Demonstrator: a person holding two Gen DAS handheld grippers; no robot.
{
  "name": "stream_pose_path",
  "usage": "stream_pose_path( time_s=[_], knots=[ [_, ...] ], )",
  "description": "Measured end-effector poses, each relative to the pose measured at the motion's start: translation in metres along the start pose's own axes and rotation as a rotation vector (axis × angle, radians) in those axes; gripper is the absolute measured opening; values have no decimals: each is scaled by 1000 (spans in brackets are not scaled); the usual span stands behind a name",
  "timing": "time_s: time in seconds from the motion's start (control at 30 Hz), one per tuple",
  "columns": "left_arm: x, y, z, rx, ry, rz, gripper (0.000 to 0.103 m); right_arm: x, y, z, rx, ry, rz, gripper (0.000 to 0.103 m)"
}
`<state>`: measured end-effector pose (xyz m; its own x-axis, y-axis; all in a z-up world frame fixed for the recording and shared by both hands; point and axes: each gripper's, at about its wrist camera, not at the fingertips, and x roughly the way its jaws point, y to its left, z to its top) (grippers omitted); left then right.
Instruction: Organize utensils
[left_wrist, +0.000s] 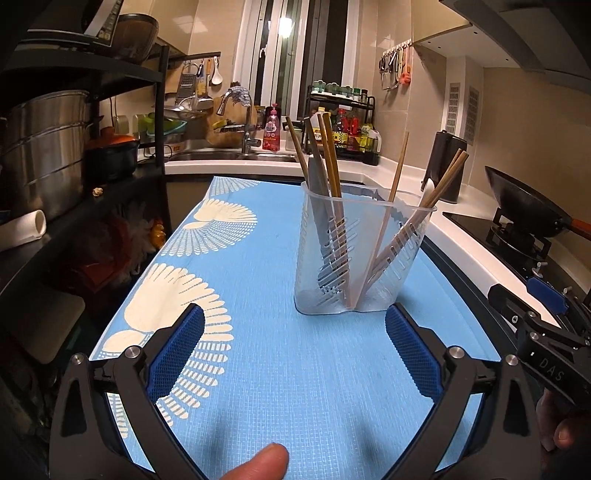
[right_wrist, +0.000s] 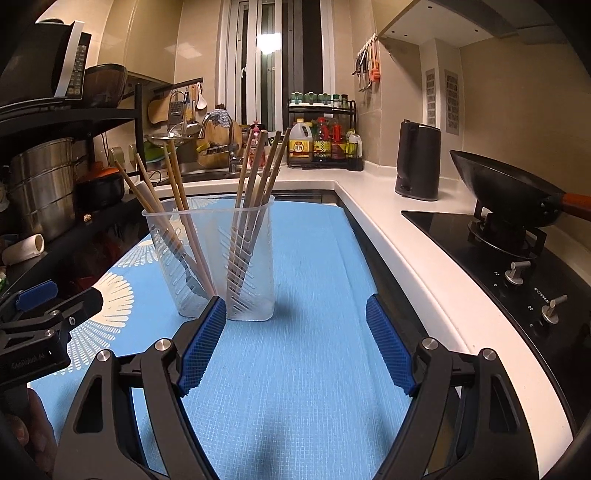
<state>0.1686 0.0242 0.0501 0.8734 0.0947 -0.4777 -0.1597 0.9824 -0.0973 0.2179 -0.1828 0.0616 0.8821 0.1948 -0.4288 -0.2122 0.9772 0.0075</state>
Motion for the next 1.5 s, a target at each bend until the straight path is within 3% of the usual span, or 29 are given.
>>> stream_pose_path(
  time_s=[1.5],
  knots=[
    [-1,-9,-5,16,-3,-40,95,10,1,-4,-3,42,34,80]
  ],
)
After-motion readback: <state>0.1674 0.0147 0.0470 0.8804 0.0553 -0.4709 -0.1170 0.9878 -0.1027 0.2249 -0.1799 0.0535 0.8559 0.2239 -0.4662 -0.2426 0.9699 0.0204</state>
